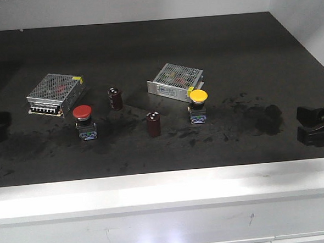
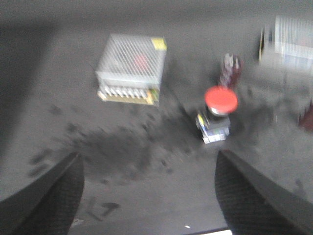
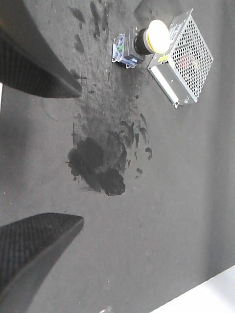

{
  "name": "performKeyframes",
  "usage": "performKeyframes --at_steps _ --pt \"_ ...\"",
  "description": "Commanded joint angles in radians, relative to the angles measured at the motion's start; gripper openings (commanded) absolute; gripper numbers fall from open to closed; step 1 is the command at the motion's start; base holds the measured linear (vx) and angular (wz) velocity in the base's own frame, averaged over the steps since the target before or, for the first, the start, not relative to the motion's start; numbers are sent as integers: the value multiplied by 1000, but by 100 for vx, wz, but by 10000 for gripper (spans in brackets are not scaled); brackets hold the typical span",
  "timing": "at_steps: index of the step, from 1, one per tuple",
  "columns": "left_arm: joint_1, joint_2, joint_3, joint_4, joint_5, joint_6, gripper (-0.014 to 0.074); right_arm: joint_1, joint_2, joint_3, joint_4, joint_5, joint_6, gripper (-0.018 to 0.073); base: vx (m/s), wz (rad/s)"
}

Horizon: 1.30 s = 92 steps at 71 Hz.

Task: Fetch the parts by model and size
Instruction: 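Reach the left gripper down and grasp the red-capped push button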

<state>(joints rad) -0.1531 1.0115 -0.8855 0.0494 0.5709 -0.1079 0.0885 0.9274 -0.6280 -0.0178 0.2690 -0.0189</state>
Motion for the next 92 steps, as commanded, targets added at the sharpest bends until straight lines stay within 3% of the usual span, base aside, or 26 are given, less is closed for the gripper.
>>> performKeyframes --at_steps 1,22,39,53,78,85,92 --pt "-36 120 -139 -20 27 -12 538 -2 -6 -35 -8 -66 -8 487 0 0" --pt "-125 474 -522 -29 237 -68 538 -2 -6 -35 -8 -66 -8 487 0 0" --pt "-169 660 -716 4 331 -146 538 -2 -6 -35 -8 -67 -8 487 0 0" --pt "-168 766 -774 33 396 -196 538 -2 -6 -35 -5 -67 -6 487 0 0" --pt "-168 841 -777 23 396 -199 533 -2 -6 -35 -3 -67 -5 487 0 0" --pt "-168 842 -777 23 387 -229 483 -2 -6 -35 -3 -67 -5 487 0 0" --pt "-168 842 -777 24 382 -244 357 -2 -6 -35 -3 -67 -5 487 0 0"
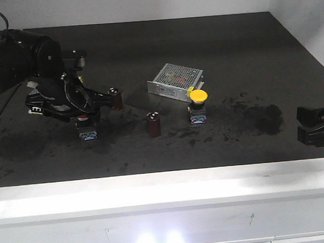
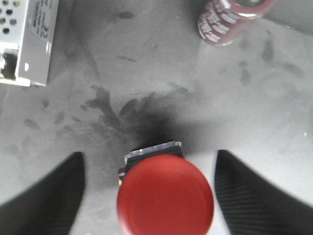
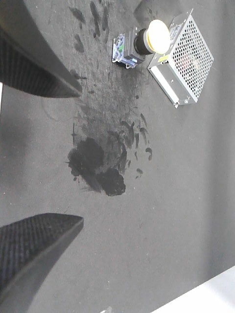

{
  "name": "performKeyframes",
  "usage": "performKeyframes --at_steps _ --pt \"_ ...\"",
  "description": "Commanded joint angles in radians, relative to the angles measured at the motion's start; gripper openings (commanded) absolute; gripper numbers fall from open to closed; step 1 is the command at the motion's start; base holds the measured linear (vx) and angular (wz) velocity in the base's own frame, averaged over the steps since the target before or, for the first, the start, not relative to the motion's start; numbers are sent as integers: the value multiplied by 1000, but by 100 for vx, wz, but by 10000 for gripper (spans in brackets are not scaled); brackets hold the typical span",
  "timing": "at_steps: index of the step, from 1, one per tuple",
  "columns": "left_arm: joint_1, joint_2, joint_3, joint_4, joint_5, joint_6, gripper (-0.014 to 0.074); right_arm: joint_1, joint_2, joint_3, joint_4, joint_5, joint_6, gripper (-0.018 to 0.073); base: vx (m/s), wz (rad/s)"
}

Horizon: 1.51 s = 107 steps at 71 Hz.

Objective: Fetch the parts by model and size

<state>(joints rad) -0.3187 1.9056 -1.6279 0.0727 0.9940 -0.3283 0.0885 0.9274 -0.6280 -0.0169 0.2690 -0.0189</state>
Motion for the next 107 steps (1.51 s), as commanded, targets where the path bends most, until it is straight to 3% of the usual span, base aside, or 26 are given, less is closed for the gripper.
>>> performKeyframes --at_steps 1,18,32,45,62,79,91,107 --pt "-2 -52 -34 1 -41 -24 334 -2 -6 -35 -4 -67 -5 487 0 0" --pt "-2 -93 -34 0 -32 -24 -8 -2 -6 -35 -4 -67 -5 487 0 0" --pt "-2 -244 29 11 -83 -20 -8 -2 -6 -35 -4 -67 -5 487 0 0" --pt "-2 -486 233 58 -199 -13 -7 -2 -6 -35 -5 -67 -5 487 0 0" --pt "-2 -863 502 110 -261 -10 -6 -2 -6 -35 -5 -67 -5 487 0 0" --pt "-2 -1219 710 114 -245 16 -6 -2 -6 -35 -5 -67 -5 487 0 0" --pt "-2 -1423 836 104 -164 97 -6 -2 -6 -35 -3 -80 -3 487 0 0" --pt "-2 -1541 928 104 -118 104 -3 -2 -2 -35 48 -1 19 487 0 0"
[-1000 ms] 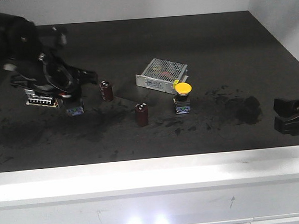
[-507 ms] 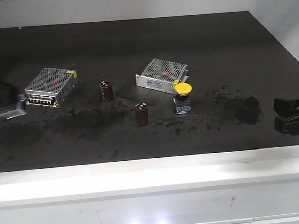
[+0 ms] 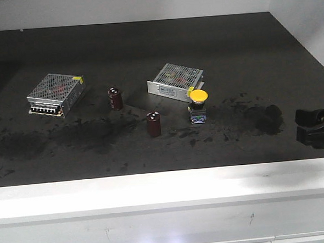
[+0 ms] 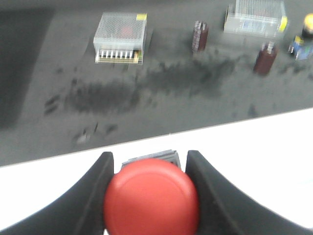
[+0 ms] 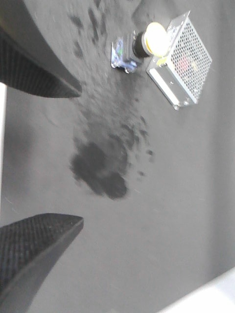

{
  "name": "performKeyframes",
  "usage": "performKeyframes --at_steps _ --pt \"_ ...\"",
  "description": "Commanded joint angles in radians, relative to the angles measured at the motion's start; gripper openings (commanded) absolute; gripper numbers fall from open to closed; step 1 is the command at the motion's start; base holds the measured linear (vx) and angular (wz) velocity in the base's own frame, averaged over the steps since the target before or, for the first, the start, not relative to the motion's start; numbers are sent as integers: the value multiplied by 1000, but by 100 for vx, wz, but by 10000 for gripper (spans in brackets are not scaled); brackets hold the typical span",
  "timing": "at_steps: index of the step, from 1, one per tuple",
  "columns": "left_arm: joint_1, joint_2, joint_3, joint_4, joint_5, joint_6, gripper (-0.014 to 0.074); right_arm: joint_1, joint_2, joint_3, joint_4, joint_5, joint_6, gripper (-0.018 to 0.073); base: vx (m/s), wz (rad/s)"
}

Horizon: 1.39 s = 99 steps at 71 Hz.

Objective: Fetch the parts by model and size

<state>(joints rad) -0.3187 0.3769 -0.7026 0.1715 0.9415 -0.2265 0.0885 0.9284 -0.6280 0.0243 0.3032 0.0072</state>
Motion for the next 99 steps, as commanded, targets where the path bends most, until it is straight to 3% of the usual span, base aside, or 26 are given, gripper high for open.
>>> performKeyframes --at_steps 1,15,26,35,46,75,99 --pt "-2 -12 8 5 -65 2 -3 -2 -3 -35 7 -31 -7 487 0 0" --pt "-2 -17 32 6 -61 2 -3 9 8 -59 39 -26 -81 487 0 0" --pt "-2 -17 32 7 -61 2 -3 112 90 -174 36 12 -139 500 0 0" --pt "-2 -17 32 7 -61 2 -1 203 216 -319 36 74 -133 517 0 0" --pt "-2 -17 32 7 -61 2 0 257 382 -508 37 139 -86 532 0 0" --pt "-2 -17 32 7 -61 2 0 259 796 -1033 36 453 31 593 0 0" --pt "-2 -17 32 7 -61 2 3 258 972 -1178 37 580 74 593 0 0"
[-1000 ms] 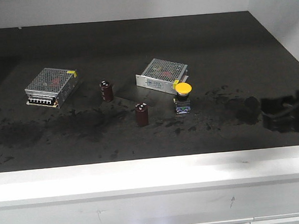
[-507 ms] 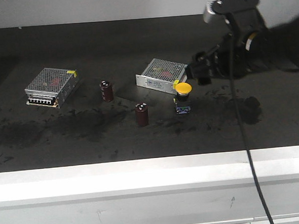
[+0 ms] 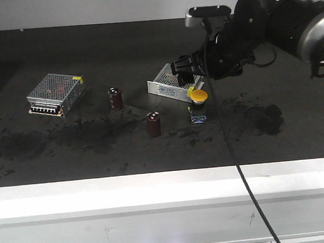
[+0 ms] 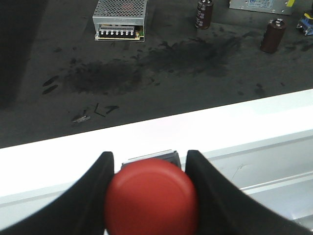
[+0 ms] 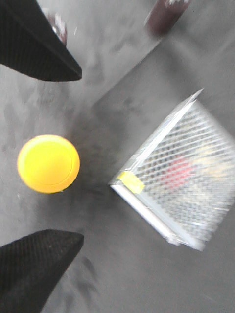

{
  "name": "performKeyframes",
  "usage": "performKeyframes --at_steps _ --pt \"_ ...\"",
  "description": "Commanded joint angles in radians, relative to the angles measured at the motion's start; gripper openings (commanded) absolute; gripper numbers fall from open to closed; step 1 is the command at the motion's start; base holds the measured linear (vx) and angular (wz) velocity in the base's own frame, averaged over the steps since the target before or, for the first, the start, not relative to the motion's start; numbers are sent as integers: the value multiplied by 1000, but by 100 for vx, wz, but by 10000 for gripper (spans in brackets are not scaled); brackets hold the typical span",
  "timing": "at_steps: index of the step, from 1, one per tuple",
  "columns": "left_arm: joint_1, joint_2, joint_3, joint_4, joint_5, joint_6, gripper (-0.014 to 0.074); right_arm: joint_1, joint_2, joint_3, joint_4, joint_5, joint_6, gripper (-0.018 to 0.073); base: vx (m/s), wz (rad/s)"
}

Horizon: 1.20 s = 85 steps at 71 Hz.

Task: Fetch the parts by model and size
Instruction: 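Reach the right gripper down and grasp the yellow-capped push button, then lift the yellow-capped push button with the right gripper and withdraw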

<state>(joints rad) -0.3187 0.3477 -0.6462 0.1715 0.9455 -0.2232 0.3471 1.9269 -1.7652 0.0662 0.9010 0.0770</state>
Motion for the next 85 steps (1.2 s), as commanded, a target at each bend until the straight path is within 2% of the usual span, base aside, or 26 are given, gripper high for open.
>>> performKeyframes --at_steps 1,17,28,33,47,57,70,85 --pt "-2 12 -25 7 -65 -2 3 -1 -23 -41 -5 -17 4 593 0 0" --pt "-2 12 -25 7 -65 -2 3 -1 23 -41 -4 34 9 585 0 0" --pt "-2 12 -25 7 -65 -2 3 -3 29 -41 -5 40 22 503 0 0" --pt "-2 12 -25 7 -65 -2 3 -2 29 -41 -5 34 34 433 0 0" --pt "-2 12 -25 7 -65 -2 3 -2 29 -41 -9 33 33 153 0 0" --pt "-2 12 -25 7 -65 -2 3 -4 26 -41 -9 27 34 -13 0 0" --pt "-2 12 -25 7 -65 -2 3 -4 -26 -16 -30 -14 34 -11 0 0" --pt "-2 12 -25 7 -65 -2 3 -4 -222 233 -66 -231 49 -10 0 0"
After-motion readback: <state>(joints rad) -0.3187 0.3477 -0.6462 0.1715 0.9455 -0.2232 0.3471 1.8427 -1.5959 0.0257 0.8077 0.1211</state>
